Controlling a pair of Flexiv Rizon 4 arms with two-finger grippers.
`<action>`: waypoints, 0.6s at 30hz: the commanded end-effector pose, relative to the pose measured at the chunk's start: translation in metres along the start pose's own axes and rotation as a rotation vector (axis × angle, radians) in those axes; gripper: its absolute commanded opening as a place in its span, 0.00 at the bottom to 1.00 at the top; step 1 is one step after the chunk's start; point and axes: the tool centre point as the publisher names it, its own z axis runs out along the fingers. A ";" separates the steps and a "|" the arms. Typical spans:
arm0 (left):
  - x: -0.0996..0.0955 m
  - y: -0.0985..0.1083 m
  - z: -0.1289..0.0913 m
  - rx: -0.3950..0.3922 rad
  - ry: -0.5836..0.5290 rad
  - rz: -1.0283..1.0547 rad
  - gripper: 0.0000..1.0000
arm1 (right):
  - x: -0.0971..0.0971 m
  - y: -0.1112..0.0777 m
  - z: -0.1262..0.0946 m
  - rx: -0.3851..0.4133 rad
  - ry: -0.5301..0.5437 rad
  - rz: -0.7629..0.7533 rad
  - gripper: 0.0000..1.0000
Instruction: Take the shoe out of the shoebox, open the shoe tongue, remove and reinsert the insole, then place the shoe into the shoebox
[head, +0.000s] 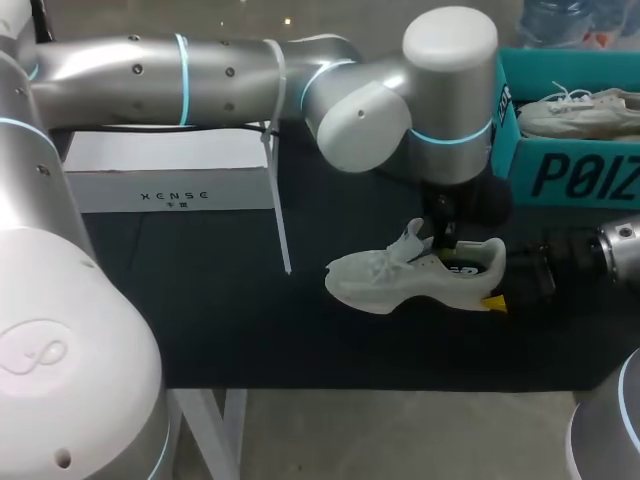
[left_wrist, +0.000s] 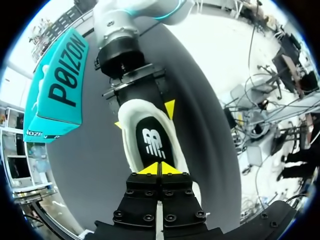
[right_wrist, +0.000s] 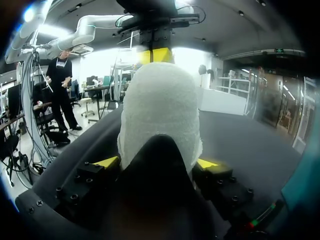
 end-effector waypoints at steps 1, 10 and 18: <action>-0.002 0.001 0.004 -0.009 -0.003 -0.002 0.00 | 0.001 -0.002 0.001 0.003 0.000 0.000 0.00; 0.010 0.009 0.025 -0.028 0.016 -0.015 0.00 | 0.001 -0.002 0.001 0.003 0.000 0.000 0.00; 0.019 0.010 0.042 -0.035 0.036 -0.013 0.00 | 0.001 -0.002 0.001 0.003 0.000 0.000 0.00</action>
